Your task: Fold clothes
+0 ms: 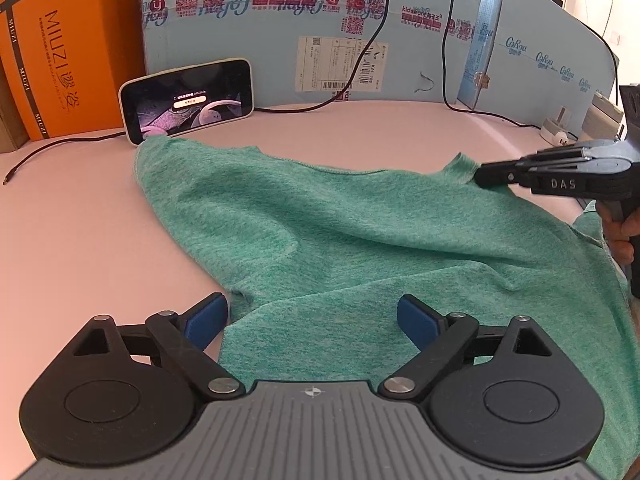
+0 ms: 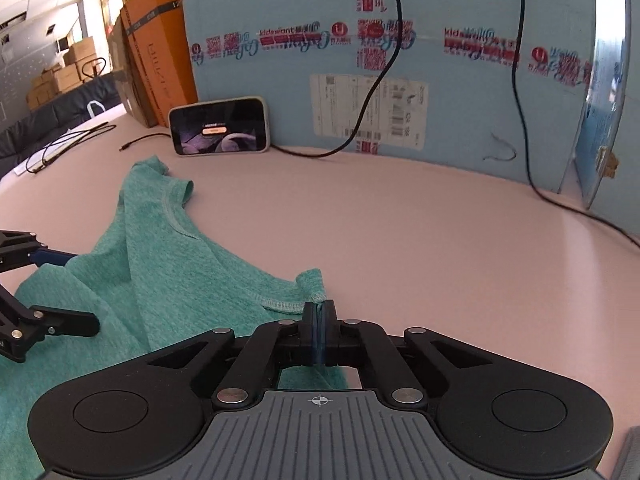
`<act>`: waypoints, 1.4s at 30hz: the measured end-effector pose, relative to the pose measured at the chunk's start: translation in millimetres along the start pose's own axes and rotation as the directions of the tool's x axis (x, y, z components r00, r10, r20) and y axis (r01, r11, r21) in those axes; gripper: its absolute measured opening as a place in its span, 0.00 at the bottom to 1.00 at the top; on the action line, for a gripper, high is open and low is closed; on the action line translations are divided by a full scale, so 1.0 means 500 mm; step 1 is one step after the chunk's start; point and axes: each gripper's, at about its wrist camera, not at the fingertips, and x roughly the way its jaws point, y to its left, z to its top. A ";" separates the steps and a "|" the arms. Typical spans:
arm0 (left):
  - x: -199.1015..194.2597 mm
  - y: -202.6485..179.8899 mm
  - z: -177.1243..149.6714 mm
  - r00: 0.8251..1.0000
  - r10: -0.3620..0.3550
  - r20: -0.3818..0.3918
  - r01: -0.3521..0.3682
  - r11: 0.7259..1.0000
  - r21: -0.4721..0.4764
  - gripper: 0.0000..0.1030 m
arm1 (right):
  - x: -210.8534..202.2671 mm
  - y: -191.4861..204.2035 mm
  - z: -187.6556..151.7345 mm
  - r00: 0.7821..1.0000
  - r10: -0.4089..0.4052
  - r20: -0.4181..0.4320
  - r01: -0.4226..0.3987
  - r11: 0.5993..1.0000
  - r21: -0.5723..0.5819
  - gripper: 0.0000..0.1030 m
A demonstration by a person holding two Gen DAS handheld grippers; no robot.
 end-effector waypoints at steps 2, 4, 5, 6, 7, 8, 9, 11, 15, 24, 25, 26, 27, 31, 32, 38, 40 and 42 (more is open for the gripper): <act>0.000 -0.002 -0.002 1.000 0.002 0.002 -0.002 1.000 0.009 0.91 | -0.020 -0.012 0.011 0.998 -0.041 0.046 0.041 0.999 0.001 0.01; 0.000 -0.004 -0.003 1.000 0.004 0.003 -0.004 1.000 0.013 0.91 | -0.037 -0.036 0.027 0.992 -0.093 0.079 0.092 0.995 0.027 0.01; 0.000 -0.005 -0.003 1.000 0.005 0.003 -0.005 1.000 0.013 0.91 | -0.046 -0.049 0.034 0.988 -0.120 0.093 0.116 0.992 0.041 0.01; 0.000 -0.005 -0.003 1.000 0.005 0.004 -0.005 1.000 0.014 0.91 | -0.052 -0.063 0.040 0.984 -0.146 0.106 0.141 0.989 0.053 0.01; 0.000 -0.005 -0.003 1.000 0.003 0.004 -0.003 1.000 0.014 0.91 | -0.058 -0.077 0.047 0.978 -0.172 0.118 0.165 0.984 0.067 0.01; 0.000 -0.004 -0.003 1.000 0.001 0.004 -0.001 1.000 0.013 0.92 | -0.064 -0.092 0.053 0.972 -0.198 0.129 0.189 0.979 0.079 0.01; 0.000 -0.004 -0.002 1.000 -0.002 0.004 0.002 1.000 0.012 0.94 | -0.065 -0.107 0.057 0.965 -0.227 0.133 0.217 0.972 0.090 0.01; 0.001 -0.004 -0.003 1.000 -0.012 0.003 0.012 1.000 0.008 0.97 | -0.062 -0.136 0.064 0.951 -0.283 0.127 0.270 0.957 0.109 0.01; -0.002 -0.010 -0.006 1.000 -0.021 0.001 0.021 1.000 0.013 0.97 | -0.027 -0.178 0.059 0.937 -0.346 0.053 0.333 0.928 0.167 0.01; -0.039 0.009 -0.037 1.000 -0.006 -0.005 0.006 1.000 -0.030 0.97 | -0.017 -0.200 0.012 0.953 -0.301 -0.038 0.302 0.925 0.231 0.27; -0.046 0.013 -0.043 1.000 -0.001 -0.005 0.000 0.999 -0.036 0.97 | -0.036 -0.200 0.005 0.956 -0.291 -0.033 0.291 0.928 0.232 0.30; -0.051 0.017 -0.049 1.000 0.005 -0.004 -0.005 0.999 -0.042 0.97 | -0.055 -0.200 -0.002 0.959 -0.282 -0.029 0.281 0.931 0.234 0.31; -0.057 0.021 -0.054 1.000 0.010 -0.003 -0.010 0.999 -0.048 0.97 | -0.073 -0.200 -0.008 0.962 -0.272 -0.024 0.270 0.934 0.235 0.31; -0.077 0.030 -0.073 1.000 0.030 0.004 -0.030 0.997 -0.074 0.97 | -0.149 -0.200 -0.035 0.972 -0.234 -0.004 0.228 0.944 0.239 0.31; -0.080 0.031 -0.076 0.999 0.033 0.006 -0.032 0.996 -0.081 0.97 | -0.168 -0.200 -0.042 0.975 -0.224 0.001 0.217 0.946 0.240 0.31; -0.087 0.004 -0.078 1.000 0.004 0.012 -0.003 0.996 -0.089 0.97 | -0.224 -0.165 -0.100 0.978 -0.207 -0.026 0.208 0.967 0.150 0.31; -0.092 -0.017 -0.077 1.000 -0.012 0.020 0.013 0.997 -0.072 0.97 | -0.219 -0.167 -0.115 0.981 -0.191 -0.042 0.196 0.967 0.161 0.31; -0.100 -0.038 -0.077 0.999 -0.027 0.031 0.029 0.998 -0.051 0.97 | -0.211 -0.169 -0.129 0.983 -0.171 -0.062 0.179 0.969 0.168 0.31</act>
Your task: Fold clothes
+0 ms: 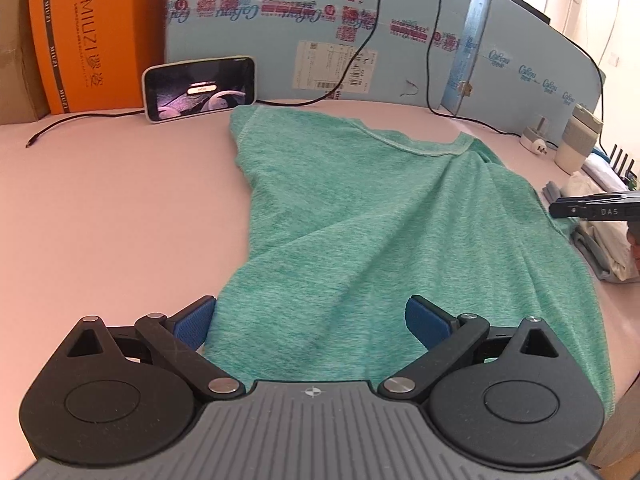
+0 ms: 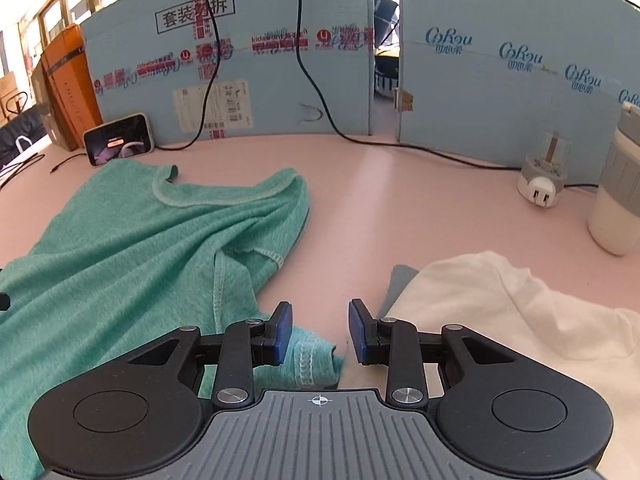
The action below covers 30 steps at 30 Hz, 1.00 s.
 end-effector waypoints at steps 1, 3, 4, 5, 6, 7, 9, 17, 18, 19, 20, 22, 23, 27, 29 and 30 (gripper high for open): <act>-0.004 -0.009 -0.001 1.000 -0.007 0.004 0.007 1.000 0.009 0.97 | 0.004 0.004 -0.004 1.000 0.006 -0.008 -0.006 1.000 -0.012 0.31; -0.012 -0.022 -0.003 1.000 -0.013 0.009 0.013 1.000 0.021 0.97 | 0.011 0.013 -0.010 1.000 0.011 -0.018 -0.012 0.999 -0.036 0.31; -0.016 -0.027 -0.005 1.000 -0.014 0.011 0.014 1.000 0.026 0.97 | 0.015 0.018 -0.012 1.000 0.012 -0.024 -0.014 0.999 -0.046 0.30; -0.019 -0.032 -0.007 1.000 -0.015 0.012 0.014 1.000 0.027 0.97 | 0.017 0.022 -0.014 0.999 0.016 -0.033 -0.018 0.999 -0.051 0.27; -0.022 -0.034 -0.008 1.000 -0.013 0.012 0.013 1.000 0.025 0.97 | 0.017 0.027 -0.018 0.999 0.014 -0.031 -0.015 0.998 -0.059 0.23; -0.024 -0.036 -0.010 1.000 -0.012 0.013 0.012 1.000 0.023 0.97 | 0.015 0.033 -0.021 1.000 0.009 -0.025 -0.011 0.997 -0.078 0.18; -0.031 -0.041 -0.014 1.000 -0.012 0.015 0.012 1.000 0.022 0.97 | 0.003 0.040 -0.023 1.000 0.001 -0.016 -0.003 0.997 -0.076 0.07; -0.044 -0.078 -0.021 0.999 -0.040 0.022 0.038 0.997 0.065 0.97 | -0.177 0.027 -0.019 0.966 -0.028 0.257 0.036 0.999 -0.027 0.05; -0.043 -0.085 -0.023 0.999 -0.047 0.023 0.045 0.996 0.071 0.97 | -0.210 0.023 -0.016 0.954 -0.036 0.298 0.045 0.999 -0.024 0.04; -0.042 -0.091 -0.025 0.998 -0.056 0.023 0.054 0.996 0.077 0.97 | -0.238 0.021 -0.015 0.943 -0.043 0.331 0.053 0.998 -0.022 0.04; -0.042 -0.096 -0.027 0.998 -0.063 0.022 0.061 0.995 0.082 0.97 | -0.264 0.018 -0.014 0.931 -0.051 0.361 0.062 0.998 -0.019 0.04; -0.042 -0.105 -0.031 0.997 -0.070 0.019 0.067 0.994 0.091 0.97 | -0.302 0.015 -0.020 0.916 -0.065 0.396 0.078 0.997 -0.018 0.04; -0.042 -0.109 -0.032 0.997 -0.073 0.018 0.071 0.993 0.096 0.97 | -0.319 0.013 -0.023 0.909 -0.071 0.410 0.086 0.996 -0.017 0.04; -0.043 -0.125 -0.039 0.996 -0.086 0.012 0.084 0.990 0.114 0.97 | -0.325 0.004 -0.059 0.928 -0.065 0.367 0.078 0.997 -0.020 0.04; -0.043 -0.134 -0.042 0.996 -0.093 0.008 0.091 0.988 0.123 0.97 | -0.306 -0.002 -0.085 0.950 -0.052 0.308 0.058 0.998 -0.009 0.05; -0.043 -0.138 -0.044 0.995 -0.096 0.007 0.095 0.987 0.128 0.97 | -0.293 -0.004 -0.097 0.961 -0.048 0.272 0.051 0.999 -0.005 0.09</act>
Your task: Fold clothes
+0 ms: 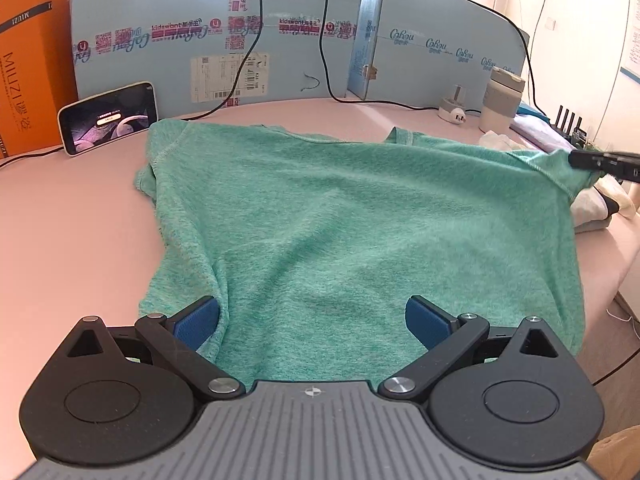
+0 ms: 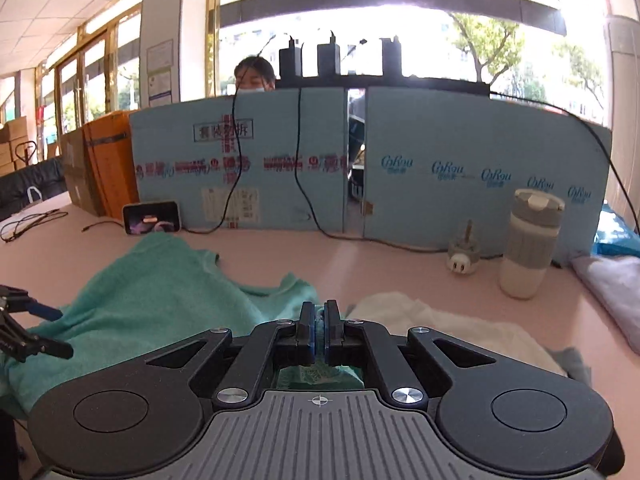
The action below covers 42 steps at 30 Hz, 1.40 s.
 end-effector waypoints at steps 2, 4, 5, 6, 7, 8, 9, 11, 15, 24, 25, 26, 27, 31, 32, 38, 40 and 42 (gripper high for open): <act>-0.001 -0.006 -0.002 1.000 -0.004 -0.001 0.004 1.000 0.006 0.97 | 0.009 -0.002 -0.029 0.999 -0.006 -0.044 0.007 1.000 0.017 0.09; -0.007 -0.002 -0.005 1.000 0.005 0.001 -0.005 1.000 0.002 0.97 | 0.010 -0.006 -0.052 0.997 -0.018 -0.072 0.021 0.999 0.038 0.10; -0.010 0.001 -0.007 1.000 0.012 0.002 -0.012 1.000 -0.002 0.97 | 0.006 -0.009 -0.058 0.997 -0.025 -0.071 0.029 0.998 0.055 0.11; -0.013 0.004 -0.009 1.000 0.018 0.002 -0.018 1.000 -0.007 0.97 | 0.002 -0.013 -0.064 0.997 -0.031 -0.069 0.036 0.997 0.071 0.12; -0.015 0.007 -0.011 1.000 0.023 0.003 -0.023 1.000 -0.012 0.97 | -0.005 -0.017 -0.066 0.998 -0.036 -0.060 0.041 0.995 0.086 0.12; -0.018 0.012 -0.013 1.000 0.030 0.002 -0.030 0.999 -0.018 0.97 | -0.013 -0.021 -0.066 0.998 -0.045 -0.045 0.050 0.993 0.104 0.14; -0.021 0.017 -0.014 0.999 0.038 0.003 -0.038 0.999 -0.023 0.97 | -0.021 -0.026 -0.066 0.998 -0.055 -0.030 0.058 0.991 0.121 0.19; -0.031 0.029 -0.015 0.998 0.059 0.010 -0.059 0.998 -0.033 0.97 | -0.039 -0.036 -0.064 0.997 -0.078 0.008 0.076 0.985 0.155 0.30; -0.058 0.057 -0.002 0.992 0.112 0.054 -0.108 0.992 -0.071 0.97 | -0.073 -0.050 -0.062 0.991 -0.104 0.085 0.084 0.974 0.209 0.44; -0.123 0.088 0.085 0.951 0.185 0.247 -0.164 0.981 -0.103 0.97 | -0.097 -0.054 -0.056 0.978 -0.133 0.162 0.092 0.967 0.235 0.57; -0.117 0.088 0.097 0.948 0.193 0.251 -0.177 0.980 -0.087 0.97 | -0.095 -0.055 -0.052 0.976 -0.137 0.167 0.096 0.968 0.232 0.57; -0.108 0.087 0.110 0.947 0.201 0.249 -0.191 0.980 -0.063 0.97 | -0.092 -0.056 -0.046 0.976 -0.134 0.172 0.093 0.969 0.230 0.57; -0.096 0.085 0.124 0.947 0.209 0.243 -0.207 0.978 -0.035 0.97 | -0.088 -0.058 -0.040 0.976 -0.129 0.177 0.087 0.969 0.229 0.57; -0.028 0.097 0.176 0.949 0.230 0.217 -0.240 0.970 0.023 0.97 | -0.057 -0.058 -0.010 0.976 -0.114 0.188 0.073 0.975 0.212 0.59; -0.008 0.106 0.188 0.952 0.221 0.210 -0.230 0.973 0.024 0.97 | -0.046 -0.057 -0.002 0.976 -0.112 0.189 0.072 0.976 0.206 0.59; 0.088 0.167 0.244 0.977 0.143 0.155 -0.139 0.990 -0.039 0.97 | 0.044 -0.043 0.044 0.986 -0.084 0.146 0.051 0.975 0.218 0.59; 0.110 0.182 0.257 0.985 0.123 0.120 -0.116 0.991 -0.069 0.97 | 0.071 -0.037 0.060 0.989 -0.070 0.129 0.039 0.972 0.230 0.63; 0.123 0.192 0.270 0.991 0.108 0.084 -0.100 0.990 -0.096 0.97 | 0.096 -0.031 0.074 0.993 -0.056 0.106 0.028 0.968 0.249 0.66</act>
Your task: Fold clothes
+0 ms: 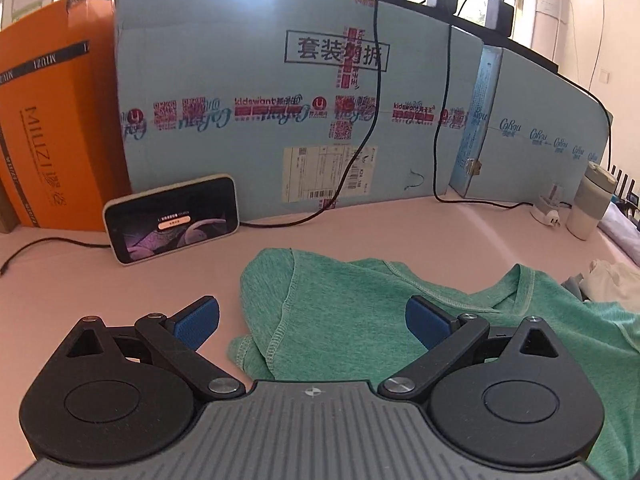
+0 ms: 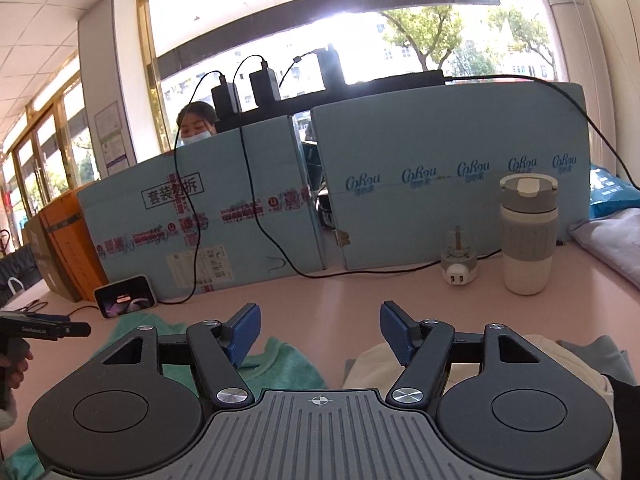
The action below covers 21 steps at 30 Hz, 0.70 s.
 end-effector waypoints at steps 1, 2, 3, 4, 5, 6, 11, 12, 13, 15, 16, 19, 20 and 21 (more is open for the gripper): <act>-0.003 0.002 0.012 1.000 -0.005 -0.010 0.005 1.000 -0.006 0.97 | 0.011 0.004 0.004 1.000 0.003 -0.015 -0.002 1.000 0.013 0.66; -0.013 0.002 0.029 1.000 -0.010 -0.010 0.010 1.000 -0.004 0.97 | 0.021 0.006 0.009 0.999 0.001 -0.033 0.000 1.000 0.031 0.66; -0.024 0.003 0.046 1.000 -0.015 -0.011 0.015 1.000 -0.002 0.97 | 0.029 0.007 0.013 0.998 -0.006 -0.055 0.009 0.999 0.054 0.66; -0.034 0.003 0.064 1.000 -0.020 -0.012 0.020 1.000 0.000 0.97 | 0.036 0.007 0.018 0.997 -0.012 -0.078 0.018 0.997 0.078 0.66; -0.045 0.003 0.081 1.000 -0.024 -0.012 0.025 1.000 0.002 0.97 | 0.043 0.005 0.022 0.994 -0.023 -0.106 0.034 0.993 0.112 0.66; -0.055 0.004 0.098 0.999 -0.029 -0.013 0.029 1.000 0.004 0.97 | 0.047 0.003 0.027 0.990 -0.030 -0.135 0.050 0.988 0.147 0.66; -0.108 0.006 0.184 0.998 -0.054 -0.017 0.054 0.998 0.015 0.97 | 0.026 0.013 0.067 0.974 -0.040 -0.224 0.105 0.951 0.290 0.66; -0.119 0.006 0.201 0.998 -0.059 -0.018 0.059 0.998 0.017 0.97 | 0.014 0.020 0.079 0.974 -0.044 -0.224 0.113 0.945 0.306 0.66; -0.129 0.007 0.219 0.998 -0.064 -0.018 0.064 0.998 0.019 0.97 | -0.002 0.027 0.092 0.976 -0.045 -0.212 0.113 0.940 0.322 0.66; -0.151 0.008 0.253 0.997 -0.073 -0.020 0.074 0.997 0.023 0.97 | -0.034 0.043 0.119 0.982 -0.049 -0.185 0.112 0.930 0.351 0.68; -0.161 0.008 0.270 0.997 -0.078 -0.021 0.079 0.997 0.026 0.97 | -0.051 0.053 0.133 0.985 -0.052 -0.166 0.110 0.927 0.359 0.69; -0.197 0.005 0.313 0.996 -0.091 0.004 0.091 0.994 0.058 0.97 | -0.099 0.083 0.169 0.992 -0.062 -0.112 0.100 0.922 0.373 0.71; -0.208 0.003 0.324 0.995 -0.094 0.017 0.093 0.993 0.072 0.97 | -0.113 0.093 0.181 0.993 -0.066 -0.094 0.097 0.924 0.370 0.72; -0.215 0.001 0.331 0.995 -0.096 0.025 0.094 0.992 0.080 0.97 | -0.127 0.103 0.192 0.994 -0.074 -0.075 0.096 0.926 0.364 0.73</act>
